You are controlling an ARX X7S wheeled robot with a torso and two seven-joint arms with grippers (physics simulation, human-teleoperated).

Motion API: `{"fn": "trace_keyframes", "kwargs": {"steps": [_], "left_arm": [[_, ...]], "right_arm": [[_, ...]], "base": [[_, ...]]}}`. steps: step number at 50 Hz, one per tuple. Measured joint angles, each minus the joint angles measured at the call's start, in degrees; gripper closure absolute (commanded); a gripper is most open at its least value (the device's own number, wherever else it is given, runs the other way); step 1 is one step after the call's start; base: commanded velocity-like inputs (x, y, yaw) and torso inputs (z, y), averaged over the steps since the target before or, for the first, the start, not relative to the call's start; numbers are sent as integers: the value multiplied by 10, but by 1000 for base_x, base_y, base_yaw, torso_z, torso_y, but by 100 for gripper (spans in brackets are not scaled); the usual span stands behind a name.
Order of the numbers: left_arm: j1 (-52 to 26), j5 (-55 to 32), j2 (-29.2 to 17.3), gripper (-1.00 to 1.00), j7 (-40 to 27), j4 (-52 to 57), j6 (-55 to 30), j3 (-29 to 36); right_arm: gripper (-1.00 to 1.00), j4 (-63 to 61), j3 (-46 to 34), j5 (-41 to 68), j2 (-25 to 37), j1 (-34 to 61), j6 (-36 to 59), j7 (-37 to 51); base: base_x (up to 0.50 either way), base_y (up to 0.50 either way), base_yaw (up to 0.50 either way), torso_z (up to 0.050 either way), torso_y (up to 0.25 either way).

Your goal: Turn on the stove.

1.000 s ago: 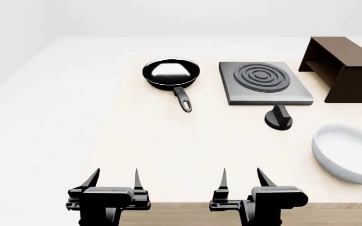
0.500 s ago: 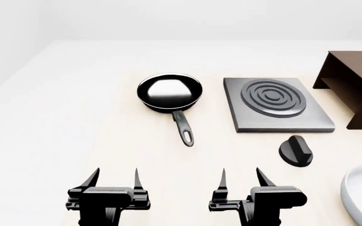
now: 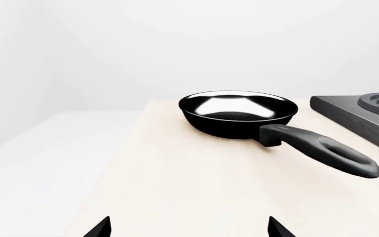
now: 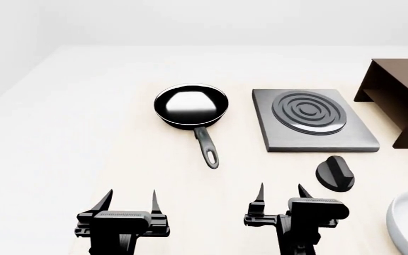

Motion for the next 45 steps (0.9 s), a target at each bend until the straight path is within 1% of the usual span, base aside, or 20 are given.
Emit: {"fn": "trace_keyframes", "kwargs": {"steps": [12,23,45], "left_arm": [[-2,-2,-2,-100,-3,-4,1,5],[-4,-4,-4,-100,-7,-7,2,9],[-7,-8,-9,-100,-13,-12,3,17]], "right_arm": [[-100,75,19,13,3,58,10,6],[-100,121,31,23,8,93,13,9],[-100,261,52,30,19,171,-16,10]], "base": [[0,0,0,0,0],[0,0,0,0,0],[0,0,0,0,0]]}}
